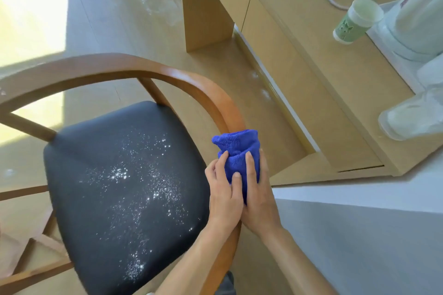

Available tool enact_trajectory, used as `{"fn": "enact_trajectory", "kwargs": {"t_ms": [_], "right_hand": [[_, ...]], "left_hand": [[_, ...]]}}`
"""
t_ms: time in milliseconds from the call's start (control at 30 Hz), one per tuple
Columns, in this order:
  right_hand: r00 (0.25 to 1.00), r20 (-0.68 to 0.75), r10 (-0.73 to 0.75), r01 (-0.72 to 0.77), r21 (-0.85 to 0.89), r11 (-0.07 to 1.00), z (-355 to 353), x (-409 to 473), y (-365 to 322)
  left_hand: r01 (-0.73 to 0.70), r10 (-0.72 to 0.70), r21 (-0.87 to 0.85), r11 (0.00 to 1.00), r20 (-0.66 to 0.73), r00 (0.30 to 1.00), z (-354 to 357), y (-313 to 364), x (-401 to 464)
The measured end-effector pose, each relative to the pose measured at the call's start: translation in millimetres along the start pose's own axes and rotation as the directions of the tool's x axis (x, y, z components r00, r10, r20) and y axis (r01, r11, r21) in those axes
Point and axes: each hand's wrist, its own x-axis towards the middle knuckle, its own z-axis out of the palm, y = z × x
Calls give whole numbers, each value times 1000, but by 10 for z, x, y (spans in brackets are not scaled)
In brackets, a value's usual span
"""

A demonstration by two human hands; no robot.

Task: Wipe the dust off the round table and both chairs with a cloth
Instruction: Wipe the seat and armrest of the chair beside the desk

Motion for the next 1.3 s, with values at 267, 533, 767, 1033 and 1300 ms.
{"fn": "enact_trajectory", "kwargs": {"t_ms": [267, 533, 767, 1033, 1300], "right_hand": [[997, 40, -60, 65, -127, 990, -202, 965, -260], [989, 149, -1, 84, -548, 832, -48, 1804, -663], [973, 208, 103, 30, -554, 832, 102, 2088, -784], [943, 312, 118, 37, -450, 892, 47, 2331, -847], [889, 441, 125, 100, -452, 887, 201, 2736, -1005]], "left_hand": [[99, -119, -145, 984, -136, 983, 1, 507, 677], [281, -357, -381, 881, -146, 923, -297, 845, 1326], [336, -402, -542, 770, -4, 916, -621, 853, 1465], [443, -500, -406, 799, -41, 865, -880, 594, 1326], [446, -514, -327, 833, -161, 842, -1604, 295, 1539]]}}
